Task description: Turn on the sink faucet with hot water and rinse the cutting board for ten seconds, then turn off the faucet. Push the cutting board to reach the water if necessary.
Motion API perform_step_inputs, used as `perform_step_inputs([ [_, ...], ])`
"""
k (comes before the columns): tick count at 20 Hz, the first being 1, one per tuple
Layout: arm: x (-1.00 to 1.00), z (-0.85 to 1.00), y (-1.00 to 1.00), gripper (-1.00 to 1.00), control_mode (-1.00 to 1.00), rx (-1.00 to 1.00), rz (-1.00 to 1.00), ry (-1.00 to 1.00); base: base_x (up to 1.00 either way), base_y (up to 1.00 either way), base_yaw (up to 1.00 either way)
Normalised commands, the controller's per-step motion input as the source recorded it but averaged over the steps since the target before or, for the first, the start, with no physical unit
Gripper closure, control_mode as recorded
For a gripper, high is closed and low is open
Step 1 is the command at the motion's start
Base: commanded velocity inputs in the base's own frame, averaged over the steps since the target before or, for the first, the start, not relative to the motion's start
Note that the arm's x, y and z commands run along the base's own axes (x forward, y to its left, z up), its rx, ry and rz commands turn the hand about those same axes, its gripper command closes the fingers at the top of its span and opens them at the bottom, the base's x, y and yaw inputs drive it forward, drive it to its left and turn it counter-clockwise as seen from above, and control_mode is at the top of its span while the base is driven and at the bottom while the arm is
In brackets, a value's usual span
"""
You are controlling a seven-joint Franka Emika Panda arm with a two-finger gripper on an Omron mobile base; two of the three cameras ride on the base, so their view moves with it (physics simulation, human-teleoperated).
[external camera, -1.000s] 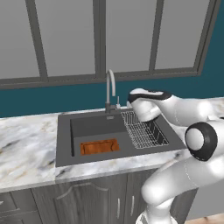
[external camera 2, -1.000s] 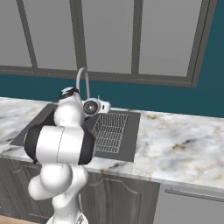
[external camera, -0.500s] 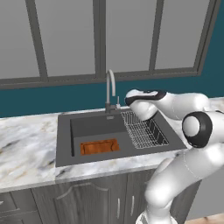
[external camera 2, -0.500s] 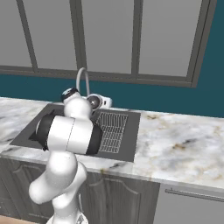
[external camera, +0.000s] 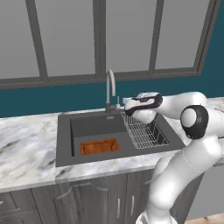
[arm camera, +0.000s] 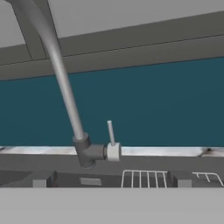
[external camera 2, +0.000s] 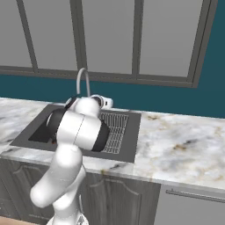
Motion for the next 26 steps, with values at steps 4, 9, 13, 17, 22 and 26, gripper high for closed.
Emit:
perform_step_inputs([
  [4, 0.04, -0.33, 0.0, -1.0, -1.0, 0.0, 0.0, -0.06, 0.0, 0.0, 0.0],
  [9, 0.02, -0.29, 0.0, -1.0, -1.0, 0.0, 0.0, -0.07, 0.0, 0.0, 0.0],
  [13, 0.02, -0.08, 0.0, -1.0, -1.0, 0.0, 0.0, -0.02, 0.0, 0.0, 0.0],
  [17, 0.11, 0.0, 0.0, -1.0, -1.0, 0.0, 0.0, 0.0, 0.0, 0.0, 0.0],
  [22, 0.18, 0.0, 0.02, -1.0, -1.0, 0.0, 0.0, 0.0, 0.0, 0.0, 0.0],
  [26, 0.19, 0.0, 0.0, -1.0, -1.0, 0.0, 0.0, 0.0, 0.0, 0.0, 0.0],
])
